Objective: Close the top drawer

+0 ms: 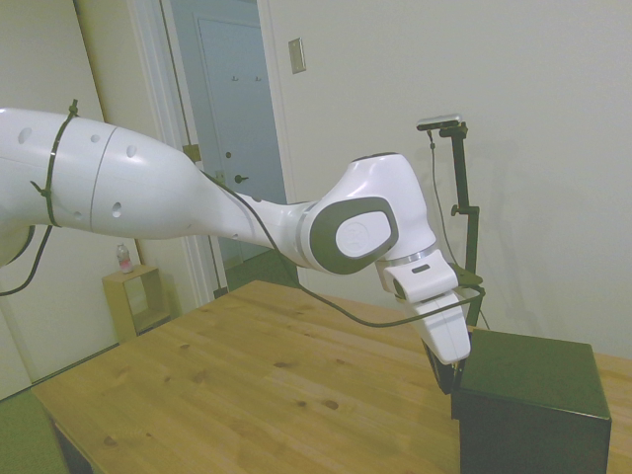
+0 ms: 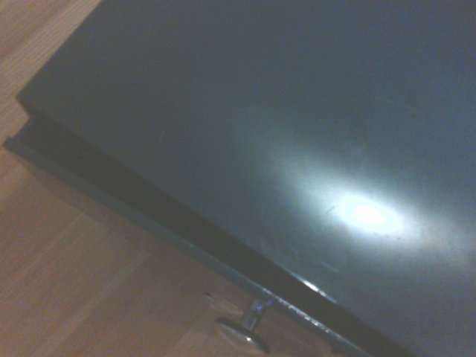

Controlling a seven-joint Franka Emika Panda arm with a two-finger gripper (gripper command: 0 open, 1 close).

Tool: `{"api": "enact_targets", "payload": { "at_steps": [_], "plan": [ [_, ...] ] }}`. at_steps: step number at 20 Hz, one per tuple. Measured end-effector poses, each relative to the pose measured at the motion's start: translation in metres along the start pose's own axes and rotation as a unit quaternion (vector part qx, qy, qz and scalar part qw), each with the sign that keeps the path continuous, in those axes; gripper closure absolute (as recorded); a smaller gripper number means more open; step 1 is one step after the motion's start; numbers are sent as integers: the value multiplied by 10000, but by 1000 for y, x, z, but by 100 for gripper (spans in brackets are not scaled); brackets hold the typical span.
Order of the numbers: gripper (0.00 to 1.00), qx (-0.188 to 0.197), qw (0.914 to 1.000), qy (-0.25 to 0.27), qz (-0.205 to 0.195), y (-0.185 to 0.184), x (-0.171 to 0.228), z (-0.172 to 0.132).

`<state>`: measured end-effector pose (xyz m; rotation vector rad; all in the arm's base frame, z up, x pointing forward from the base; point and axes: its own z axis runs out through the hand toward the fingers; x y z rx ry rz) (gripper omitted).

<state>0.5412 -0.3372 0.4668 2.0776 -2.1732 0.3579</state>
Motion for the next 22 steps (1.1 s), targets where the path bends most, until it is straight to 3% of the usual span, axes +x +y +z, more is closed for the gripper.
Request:
{"api": "enact_targets", "payload": {
  "at_steps": [16,22],
  "plan": [
    [100,-30,10000,-13,-11,-2,3,1],
    [100,-16,9995,-97,-311,-16,-32,1]
  ]
}}
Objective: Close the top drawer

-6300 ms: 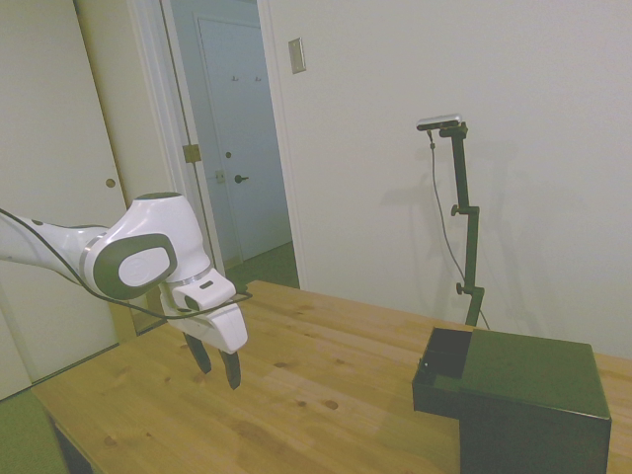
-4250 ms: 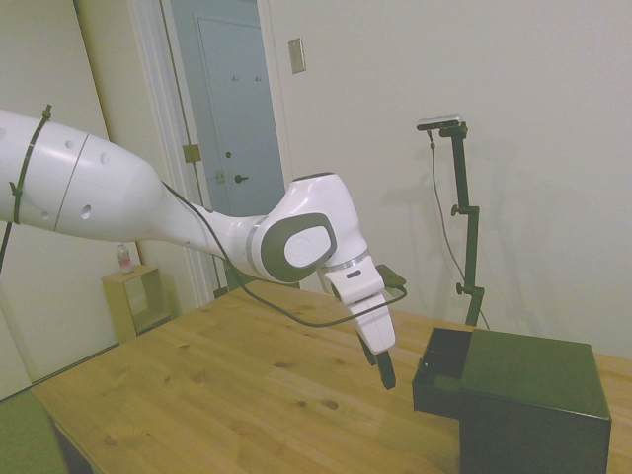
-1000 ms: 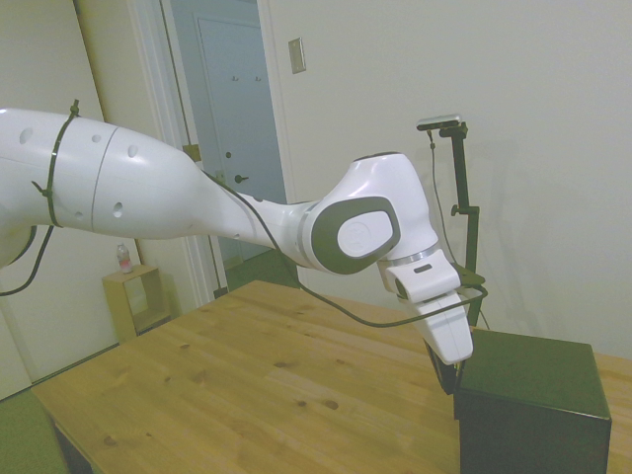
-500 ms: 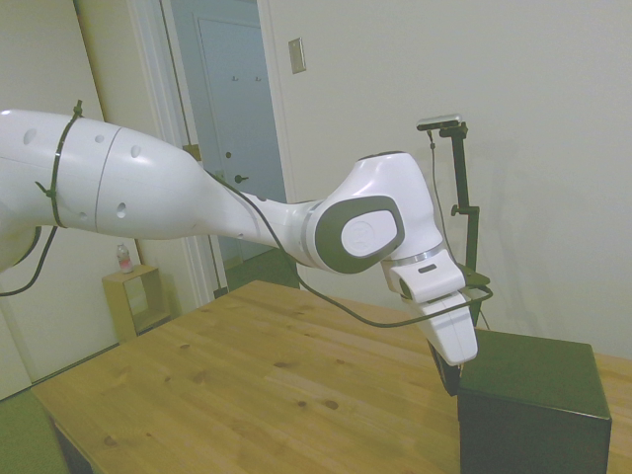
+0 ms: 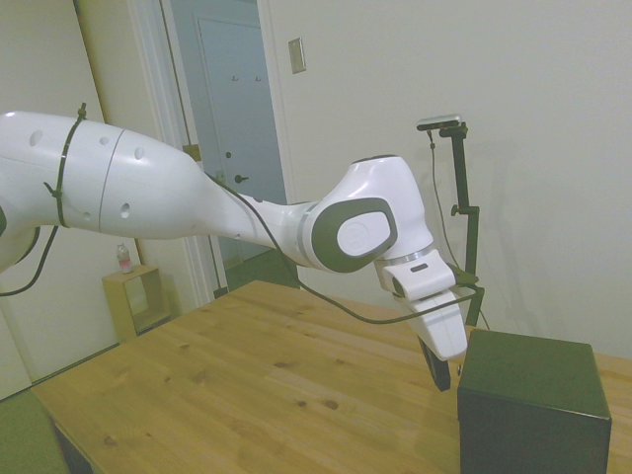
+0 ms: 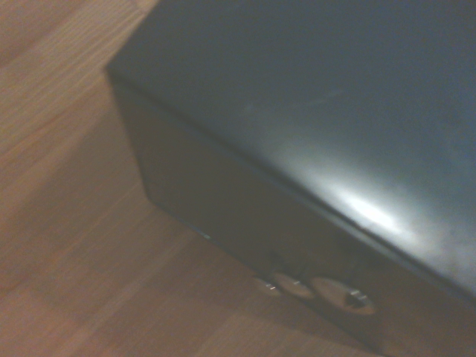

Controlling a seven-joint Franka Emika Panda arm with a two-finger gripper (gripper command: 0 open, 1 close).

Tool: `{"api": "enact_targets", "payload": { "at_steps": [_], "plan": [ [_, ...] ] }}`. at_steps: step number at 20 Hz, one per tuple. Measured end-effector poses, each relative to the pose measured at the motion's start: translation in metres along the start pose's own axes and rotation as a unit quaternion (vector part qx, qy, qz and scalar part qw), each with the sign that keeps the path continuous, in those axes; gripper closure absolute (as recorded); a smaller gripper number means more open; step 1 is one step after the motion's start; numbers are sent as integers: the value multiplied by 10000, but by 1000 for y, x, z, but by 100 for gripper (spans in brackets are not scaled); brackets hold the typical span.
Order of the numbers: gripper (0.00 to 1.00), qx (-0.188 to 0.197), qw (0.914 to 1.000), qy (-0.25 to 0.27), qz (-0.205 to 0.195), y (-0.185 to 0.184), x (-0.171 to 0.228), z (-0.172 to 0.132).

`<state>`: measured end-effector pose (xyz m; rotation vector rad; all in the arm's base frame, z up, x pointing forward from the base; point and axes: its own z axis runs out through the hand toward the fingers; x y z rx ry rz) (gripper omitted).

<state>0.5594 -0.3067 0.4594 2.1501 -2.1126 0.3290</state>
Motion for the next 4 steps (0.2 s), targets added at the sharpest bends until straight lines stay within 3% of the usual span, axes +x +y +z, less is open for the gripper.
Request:
{"api": "enact_targets", "payload": {
  "at_steps": [4],
  "plan": [
    [100,135,9994,-75,-296,-6,-38,-19]
  ]
}}
